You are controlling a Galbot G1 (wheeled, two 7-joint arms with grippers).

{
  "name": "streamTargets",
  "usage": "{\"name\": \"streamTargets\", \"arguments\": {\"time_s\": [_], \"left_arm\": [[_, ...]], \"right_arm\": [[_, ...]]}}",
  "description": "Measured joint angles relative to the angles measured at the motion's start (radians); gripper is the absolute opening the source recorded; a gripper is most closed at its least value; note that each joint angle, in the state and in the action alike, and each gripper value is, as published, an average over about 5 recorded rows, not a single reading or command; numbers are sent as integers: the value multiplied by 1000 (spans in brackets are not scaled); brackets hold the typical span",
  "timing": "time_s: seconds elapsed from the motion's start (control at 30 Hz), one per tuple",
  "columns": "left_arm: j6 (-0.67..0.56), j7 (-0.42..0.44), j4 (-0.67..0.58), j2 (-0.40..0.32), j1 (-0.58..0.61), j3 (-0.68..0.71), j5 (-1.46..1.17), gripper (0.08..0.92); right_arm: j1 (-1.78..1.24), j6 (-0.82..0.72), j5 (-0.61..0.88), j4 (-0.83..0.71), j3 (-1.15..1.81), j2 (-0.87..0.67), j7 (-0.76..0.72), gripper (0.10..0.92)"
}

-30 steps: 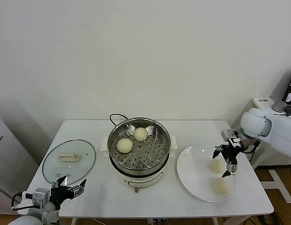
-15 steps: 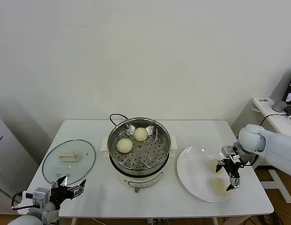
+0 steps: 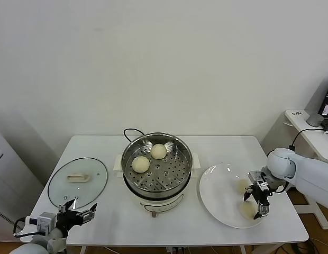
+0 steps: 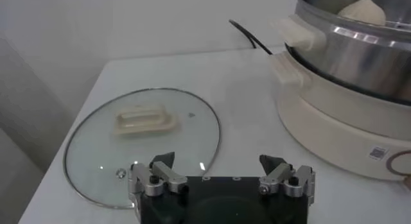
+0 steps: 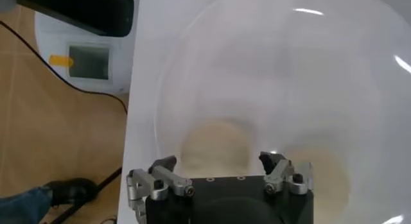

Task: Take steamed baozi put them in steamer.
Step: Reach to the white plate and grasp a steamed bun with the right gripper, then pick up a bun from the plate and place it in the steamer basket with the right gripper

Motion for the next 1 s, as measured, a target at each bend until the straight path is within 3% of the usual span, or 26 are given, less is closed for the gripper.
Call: {"name": "streamTargets", "arguments": {"time_s": [0.2,0.4,0.77,1.0], "left_arm": [[0,-1,-3,-2,1,0,3,823],[2,-3,-4,-4,1,0,4,823],[6,-5,-3,0,-8,5,5,823],[7,-5,-3,3,-16,13,6,823]], "right_arm": [[-30,0,-14,3,29,-6,8,552],[-37,-2,-22,16,42,-16,8,503],[154,7,51,52,-37,-23,-17,492],[364,55,146,40,-85,51,-29,496]]}}
